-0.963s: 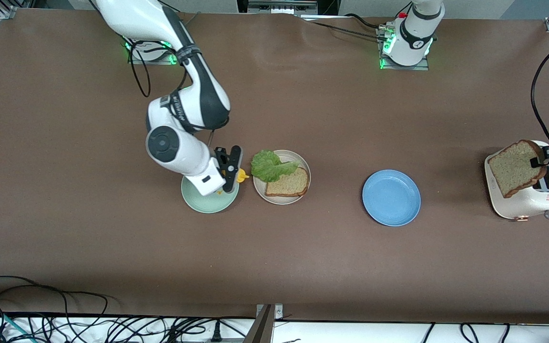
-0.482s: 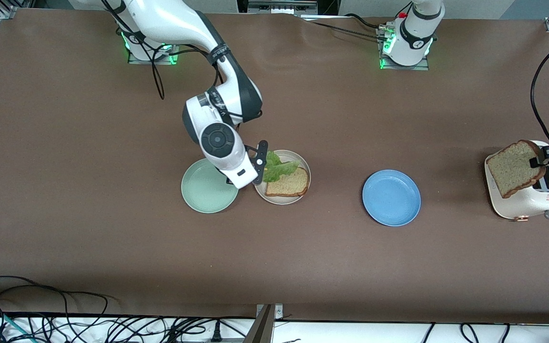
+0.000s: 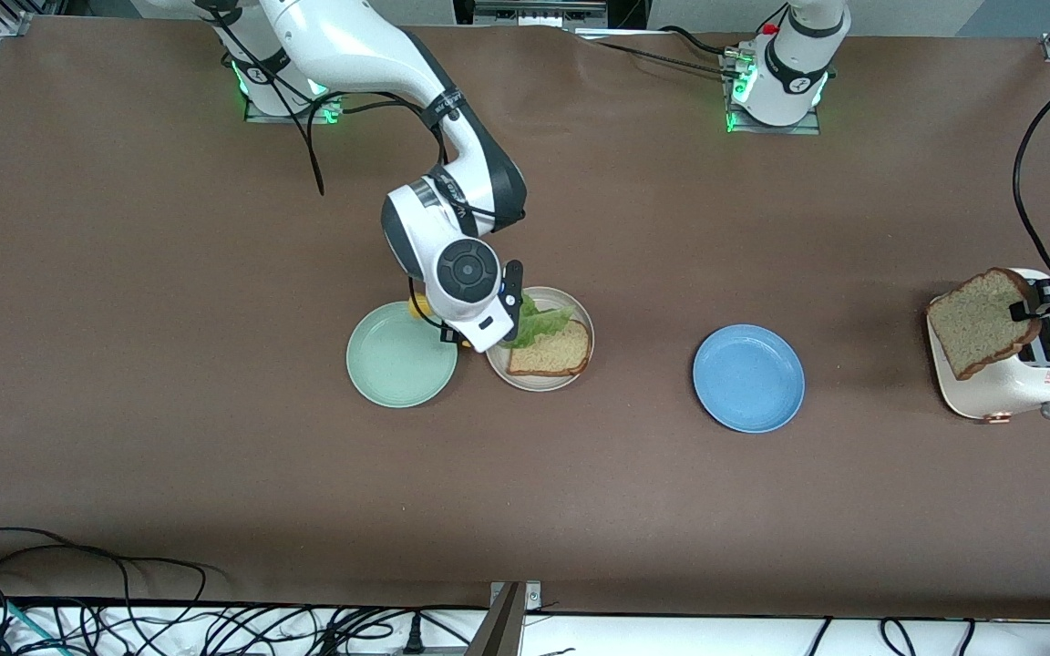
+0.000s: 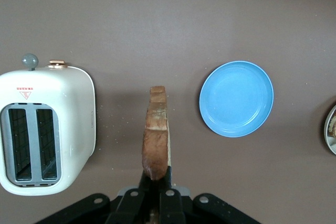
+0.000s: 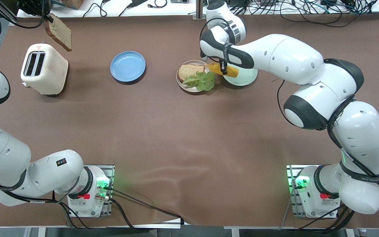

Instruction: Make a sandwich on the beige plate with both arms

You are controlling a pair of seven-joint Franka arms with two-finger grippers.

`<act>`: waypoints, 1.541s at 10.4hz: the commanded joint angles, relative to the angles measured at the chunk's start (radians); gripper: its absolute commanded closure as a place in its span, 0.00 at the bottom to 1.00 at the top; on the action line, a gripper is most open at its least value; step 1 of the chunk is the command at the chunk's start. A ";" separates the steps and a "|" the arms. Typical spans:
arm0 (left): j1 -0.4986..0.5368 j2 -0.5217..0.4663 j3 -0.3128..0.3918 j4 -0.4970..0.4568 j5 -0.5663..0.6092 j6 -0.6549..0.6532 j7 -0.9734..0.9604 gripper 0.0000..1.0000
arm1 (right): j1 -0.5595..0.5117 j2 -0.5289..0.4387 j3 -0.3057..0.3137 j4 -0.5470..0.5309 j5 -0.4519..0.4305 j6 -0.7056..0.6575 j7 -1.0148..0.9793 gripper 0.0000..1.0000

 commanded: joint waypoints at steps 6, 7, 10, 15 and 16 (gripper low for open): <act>0.003 0.000 -0.001 0.022 -0.028 -0.018 -0.001 1.00 | 0.010 0.158 -0.014 0.195 -0.008 -0.154 -0.124 1.00; 0.003 0.000 -0.001 0.022 -0.028 -0.018 -0.001 1.00 | 0.012 0.165 -0.014 0.197 -0.008 -0.171 -0.149 1.00; 0.002 0.000 -0.003 0.022 -0.028 -0.018 -0.001 1.00 | 0.015 0.181 -0.014 0.200 -0.008 -0.225 -0.227 1.00; 0.002 -0.001 -0.003 0.022 -0.027 -0.018 -0.001 1.00 | 0.024 0.176 -0.010 0.206 -0.006 -0.222 -0.235 1.00; 0.002 -0.003 -0.004 0.022 -0.028 -0.020 -0.001 1.00 | 0.019 0.171 -0.010 0.206 0.001 -0.221 -0.235 1.00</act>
